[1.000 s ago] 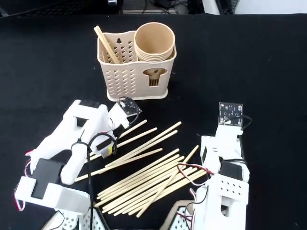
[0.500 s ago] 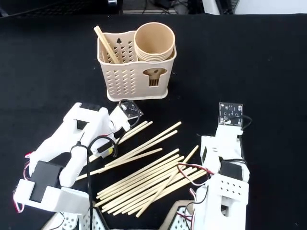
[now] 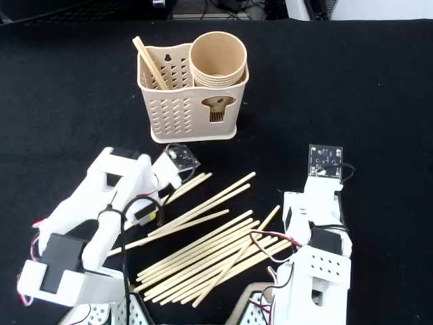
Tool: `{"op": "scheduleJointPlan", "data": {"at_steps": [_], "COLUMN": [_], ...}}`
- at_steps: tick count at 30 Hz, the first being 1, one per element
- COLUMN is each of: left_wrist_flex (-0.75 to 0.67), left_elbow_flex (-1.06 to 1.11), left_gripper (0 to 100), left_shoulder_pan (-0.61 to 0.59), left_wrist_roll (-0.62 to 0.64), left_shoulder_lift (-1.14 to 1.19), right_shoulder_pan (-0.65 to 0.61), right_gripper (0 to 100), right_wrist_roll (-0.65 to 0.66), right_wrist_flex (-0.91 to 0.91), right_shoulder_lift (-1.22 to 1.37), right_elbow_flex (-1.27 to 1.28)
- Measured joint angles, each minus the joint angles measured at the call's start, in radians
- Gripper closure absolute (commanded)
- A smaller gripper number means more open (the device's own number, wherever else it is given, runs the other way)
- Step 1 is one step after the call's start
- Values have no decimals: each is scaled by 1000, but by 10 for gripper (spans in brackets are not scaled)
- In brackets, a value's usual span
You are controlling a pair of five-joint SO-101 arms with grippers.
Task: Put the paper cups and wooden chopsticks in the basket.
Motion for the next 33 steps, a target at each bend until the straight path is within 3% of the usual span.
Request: {"op": "scheduleJointPlan", "data": {"at_steps": [12,22,29,33], "left_wrist_flex": [146,253,258,201], "left_elbow_flex": [133,121,103,103], "left_gripper": [970,970,970,970], "left_shoulder_pan": [-2,212,204,133], "left_wrist_roll": [0,-8,-6,72], "left_shoulder_lift": [-356,-591,-821,-994], "right_shoulder_pan": [0,0,0,0], "right_gripper": [983,983,983,983], "right_wrist_roll": [0,0,0,0], "right_wrist_flex": [0,0,0,0], "right_shoulder_lift": [0,0,0,0], "right_elbow_flex": [0,0,0,0]}}
